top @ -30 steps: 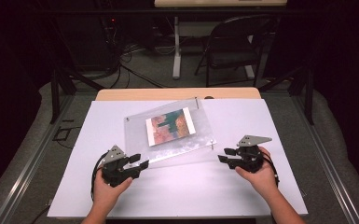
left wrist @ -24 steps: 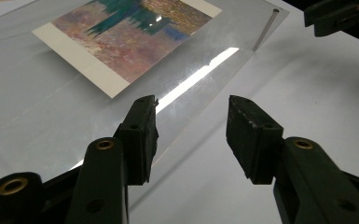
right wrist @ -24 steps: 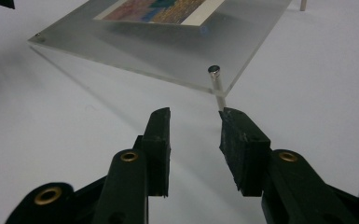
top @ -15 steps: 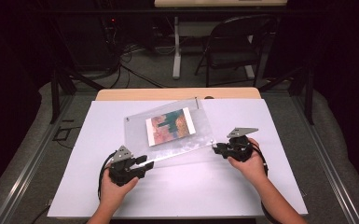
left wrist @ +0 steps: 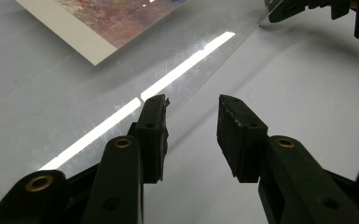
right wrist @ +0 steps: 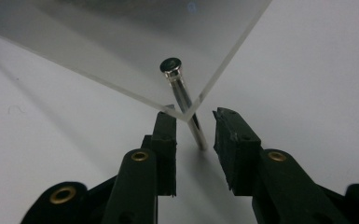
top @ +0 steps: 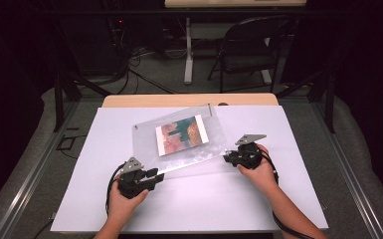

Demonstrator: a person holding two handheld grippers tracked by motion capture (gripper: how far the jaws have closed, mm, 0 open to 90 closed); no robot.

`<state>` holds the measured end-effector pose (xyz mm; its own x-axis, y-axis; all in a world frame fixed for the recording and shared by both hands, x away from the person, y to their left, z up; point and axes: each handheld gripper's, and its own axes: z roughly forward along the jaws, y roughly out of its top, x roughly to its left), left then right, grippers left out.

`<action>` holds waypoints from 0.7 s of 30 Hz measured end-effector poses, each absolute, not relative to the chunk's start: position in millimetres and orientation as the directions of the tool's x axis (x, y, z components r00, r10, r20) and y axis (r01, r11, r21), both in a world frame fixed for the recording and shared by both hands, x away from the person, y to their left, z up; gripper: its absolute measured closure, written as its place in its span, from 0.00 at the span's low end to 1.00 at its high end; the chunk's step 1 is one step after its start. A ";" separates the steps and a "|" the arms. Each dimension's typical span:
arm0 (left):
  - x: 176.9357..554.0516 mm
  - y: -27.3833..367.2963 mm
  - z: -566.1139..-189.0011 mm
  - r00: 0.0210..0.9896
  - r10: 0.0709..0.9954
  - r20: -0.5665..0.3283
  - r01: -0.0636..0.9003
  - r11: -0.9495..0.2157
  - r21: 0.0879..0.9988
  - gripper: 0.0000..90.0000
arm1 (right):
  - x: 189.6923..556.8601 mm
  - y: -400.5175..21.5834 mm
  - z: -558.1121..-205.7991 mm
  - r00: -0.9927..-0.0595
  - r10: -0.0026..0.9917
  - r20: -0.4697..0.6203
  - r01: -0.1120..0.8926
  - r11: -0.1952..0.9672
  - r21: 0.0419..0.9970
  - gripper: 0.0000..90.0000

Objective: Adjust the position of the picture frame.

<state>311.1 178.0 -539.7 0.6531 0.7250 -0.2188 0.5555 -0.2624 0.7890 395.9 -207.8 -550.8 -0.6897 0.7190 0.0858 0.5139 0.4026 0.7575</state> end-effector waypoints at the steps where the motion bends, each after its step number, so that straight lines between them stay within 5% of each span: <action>1: 310.9 177.8 -540.0 0.652 0.725 -0.222 0.558 -0.261 0.788 0.70 | 396.9 -206.4 -551.2 -0.691 0.718 0.085 0.514 0.406 0.755 0.77; 21: 308.8 176.3 -540.5 0.664 0.713 -0.223 0.561 -0.278 0.780 0.72 | 396.9 -193.3 -551.2 -0.712 0.703 -0.004 0.468 0.478 0.743 0.91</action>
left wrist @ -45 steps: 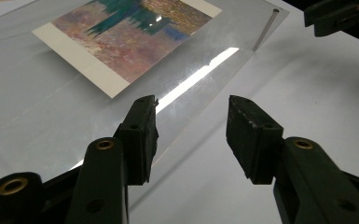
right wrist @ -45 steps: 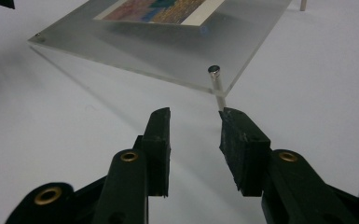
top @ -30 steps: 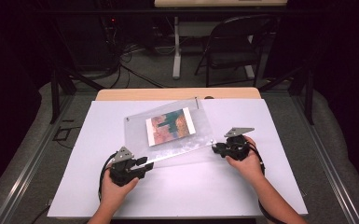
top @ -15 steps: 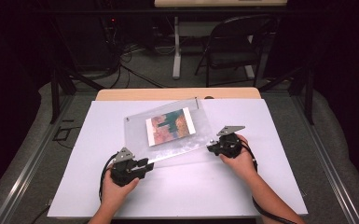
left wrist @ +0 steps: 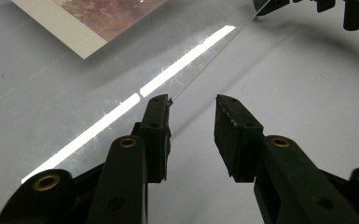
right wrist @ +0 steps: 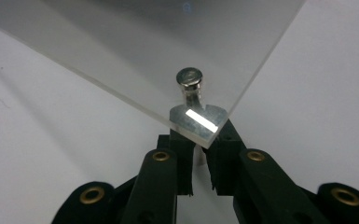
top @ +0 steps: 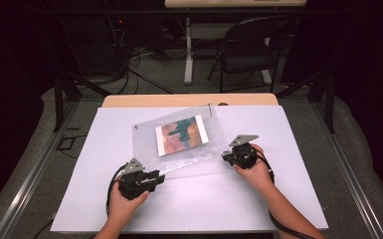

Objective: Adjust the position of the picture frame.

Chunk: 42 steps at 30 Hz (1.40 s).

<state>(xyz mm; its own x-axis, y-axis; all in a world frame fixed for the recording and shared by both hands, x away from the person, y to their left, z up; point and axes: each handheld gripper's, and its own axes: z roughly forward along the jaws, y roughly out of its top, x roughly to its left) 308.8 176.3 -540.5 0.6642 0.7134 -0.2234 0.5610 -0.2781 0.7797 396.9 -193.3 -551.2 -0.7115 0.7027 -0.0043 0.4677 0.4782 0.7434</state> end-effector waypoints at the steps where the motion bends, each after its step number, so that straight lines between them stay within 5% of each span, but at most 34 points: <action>1: 308.4 176.7 -540.3 0.663 0.713 -0.227 0.564 -0.276 0.778 0.72 | 395.9 -193.5 -550.5 -0.716 0.698 0.004 0.471 0.478 0.742 0.91; 26: 275.1 183.4 -544.2 0.647 0.733 -0.210 0.616 -0.340 0.711 0.95 | 308.0 -132.7 -546.5 -0.853 0.505 0.131 0.440 0.563 0.699 0.89; 31: 276.4 184.0 -545.7 0.640 0.736 -0.221 0.623 -0.329 0.709 0.96 | 312.8 -144.0 -549.6 -0.835 0.502 0.226 0.500 0.521 0.692 0.79; 42: 278.1 179.5 -547.4 0.638 0.739 -0.217 0.634 -0.343 0.693 0.95 | 313.5 -191.2 -536.6 -0.801 0.565 0.198 0.496 0.440 0.749 0.77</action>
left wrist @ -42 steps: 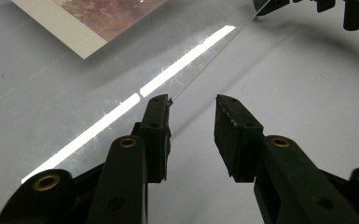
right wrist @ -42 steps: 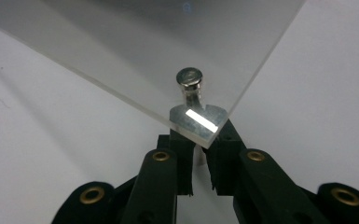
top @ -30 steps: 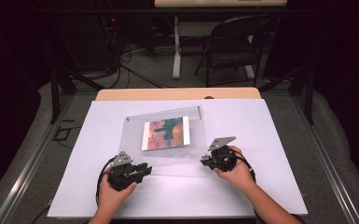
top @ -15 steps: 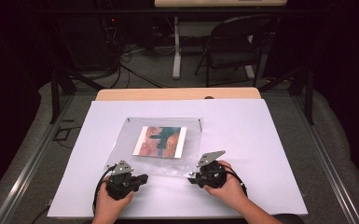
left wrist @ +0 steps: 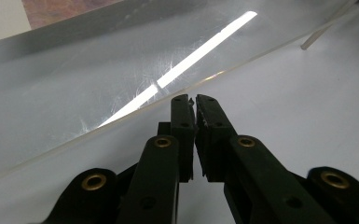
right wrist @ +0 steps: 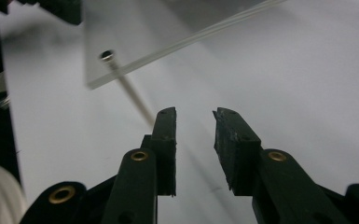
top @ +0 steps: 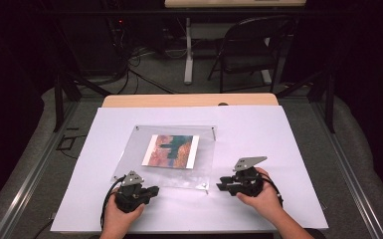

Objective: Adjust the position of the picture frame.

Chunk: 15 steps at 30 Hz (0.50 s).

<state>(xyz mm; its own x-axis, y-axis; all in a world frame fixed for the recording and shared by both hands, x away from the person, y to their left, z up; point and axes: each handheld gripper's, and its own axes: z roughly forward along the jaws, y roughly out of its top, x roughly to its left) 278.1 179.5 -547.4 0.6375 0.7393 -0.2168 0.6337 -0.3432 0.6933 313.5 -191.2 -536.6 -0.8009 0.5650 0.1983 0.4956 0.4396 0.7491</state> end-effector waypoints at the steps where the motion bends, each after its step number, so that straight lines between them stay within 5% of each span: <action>1: 278.4 179.1 -547.7 0.634 0.741 -0.221 0.638 -0.339 0.691 0.96 | 319.0 -197.1 -534.7 -0.786 0.587 0.193 0.502 0.426 0.753 0.77; 15: 282.2 177.1 -549.9 0.640 0.728 -0.244 0.646 -0.338 0.685 0.96 | 435.6 -203.9 -543.2 -0.648 0.757 0.089 0.526 0.359 0.771 0.77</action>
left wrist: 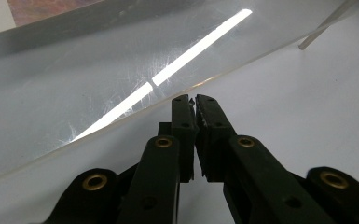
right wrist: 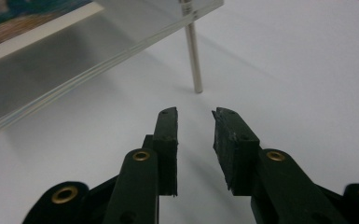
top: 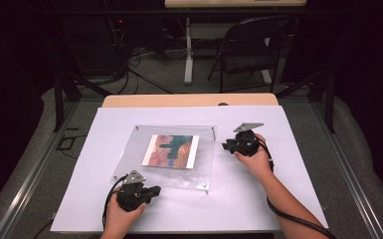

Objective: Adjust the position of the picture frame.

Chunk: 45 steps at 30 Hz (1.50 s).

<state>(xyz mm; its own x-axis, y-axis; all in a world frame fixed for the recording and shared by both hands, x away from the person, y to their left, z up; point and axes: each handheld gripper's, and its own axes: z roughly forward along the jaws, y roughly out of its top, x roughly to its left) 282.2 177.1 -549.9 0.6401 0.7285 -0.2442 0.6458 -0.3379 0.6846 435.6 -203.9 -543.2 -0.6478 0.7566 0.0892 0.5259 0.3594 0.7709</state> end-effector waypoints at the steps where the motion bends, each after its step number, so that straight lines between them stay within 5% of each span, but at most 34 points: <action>1: 282.2 177.1 -549.9 0.640 0.728 -0.244 0.646 -0.338 0.685 0.96 | 435.6 -203.9 -543.2 -0.648 0.757 0.089 0.526 0.359 0.771 0.77; 16: 283.7 177.0 -550.8 0.636 0.728 -0.256 0.654 -0.332 0.680 0.95 | 477.3 -169.7 -555.6 -0.674 0.738 0.022 0.499 0.433 0.751 0.71; 26: 286.7 177.0 -551.7 0.636 0.725 -0.266 0.662 -0.335 0.670 0.96 | 484.5 -159.6 -557.1 -0.687 0.727 0.014 0.512 0.470 0.719 0.93; 45: 305.8 178.9 -554.1 0.603 0.750 -0.273 0.695 -0.325 0.642 0.97 | 459.2 -196.0 -550.7 -0.666 0.743 0.061 0.567 0.452 0.689 0.93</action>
